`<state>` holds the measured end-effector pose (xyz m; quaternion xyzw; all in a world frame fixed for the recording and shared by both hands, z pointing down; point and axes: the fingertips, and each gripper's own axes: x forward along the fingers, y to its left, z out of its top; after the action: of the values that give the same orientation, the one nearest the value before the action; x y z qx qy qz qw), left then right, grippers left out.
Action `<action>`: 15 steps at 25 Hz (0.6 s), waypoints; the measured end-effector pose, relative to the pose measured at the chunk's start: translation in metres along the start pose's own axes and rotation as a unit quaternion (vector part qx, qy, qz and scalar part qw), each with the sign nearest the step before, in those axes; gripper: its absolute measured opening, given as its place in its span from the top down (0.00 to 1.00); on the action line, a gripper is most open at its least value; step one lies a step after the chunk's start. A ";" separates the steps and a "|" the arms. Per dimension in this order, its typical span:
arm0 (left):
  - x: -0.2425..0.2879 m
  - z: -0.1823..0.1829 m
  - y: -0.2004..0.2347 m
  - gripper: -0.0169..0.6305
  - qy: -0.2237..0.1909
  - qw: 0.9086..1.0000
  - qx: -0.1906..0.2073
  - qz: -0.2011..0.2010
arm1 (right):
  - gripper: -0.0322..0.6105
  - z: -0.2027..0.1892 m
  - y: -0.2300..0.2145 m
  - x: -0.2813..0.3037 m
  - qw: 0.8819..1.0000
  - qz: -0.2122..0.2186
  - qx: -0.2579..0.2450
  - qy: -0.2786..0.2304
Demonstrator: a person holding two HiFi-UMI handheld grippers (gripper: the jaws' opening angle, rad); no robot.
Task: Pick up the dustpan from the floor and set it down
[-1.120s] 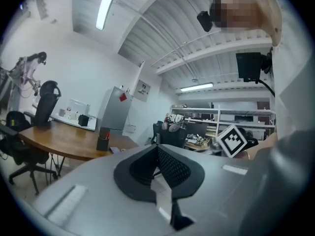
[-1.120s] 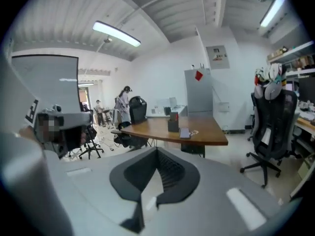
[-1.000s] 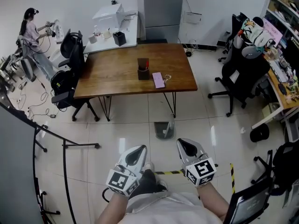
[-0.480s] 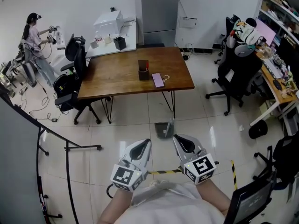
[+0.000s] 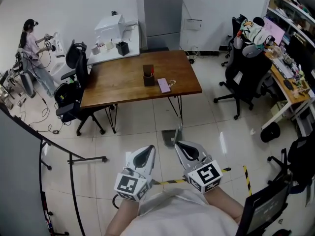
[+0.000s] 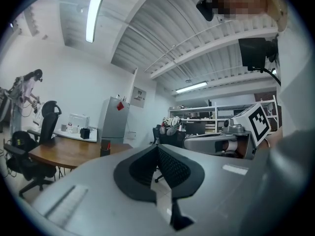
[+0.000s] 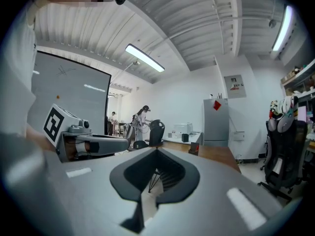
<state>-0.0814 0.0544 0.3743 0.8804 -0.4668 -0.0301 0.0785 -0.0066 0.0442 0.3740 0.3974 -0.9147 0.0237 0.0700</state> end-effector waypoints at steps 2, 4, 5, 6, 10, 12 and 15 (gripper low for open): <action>0.000 0.002 0.000 0.95 -0.001 1.000 -0.001 0.002 | 0.95 0.001 0.000 0.002 1.000 0.001 0.002 -0.001; 0.001 0.001 0.000 0.95 0.000 1.000 -0.001 0.001 | 0.95 0.001 -0.005 0.004 1.000 -0.005 0.006 -0.004; 0.002 0.000 -0.001 0.95 -0.001 1.000 -0.001 0.002 | 0.95 0.002 -0.006 0.004 1.000 -0.007 0.006 -0.006; 0.003 -0.001 0.000 0.95 -0.002 1.000 -0.002 0.002 | 0.95 0.003 -0.007 0.005 1.000 -0.007 0.004 -0.007; 0.003 0.002 0.002 0.95 -0.007 1.000 -0.007 0.006 | 0.95 0.003 -0.005 0.008 1.000 -0.002 -0.006 -0.006; 0.004 0.001 0.003 0.95 -0.012 1.000 -0.014 0.004 | 0.95 0.003 -0.005 0.007 1.000 0.001 -0.007 -0.009; 0.007 0.005 0.003 0.95 -0.021 0.999 -0.024 0.004 | 0.95 0.008 -0.005 0.006 1.000 0.007 -0.008 -0.019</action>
<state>-0.0808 0.0464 0.3702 0.8756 -0.4709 -0.0595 0.0893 -0.0079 0.0352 0.3674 0.3912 -0.9186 0.0089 0.0552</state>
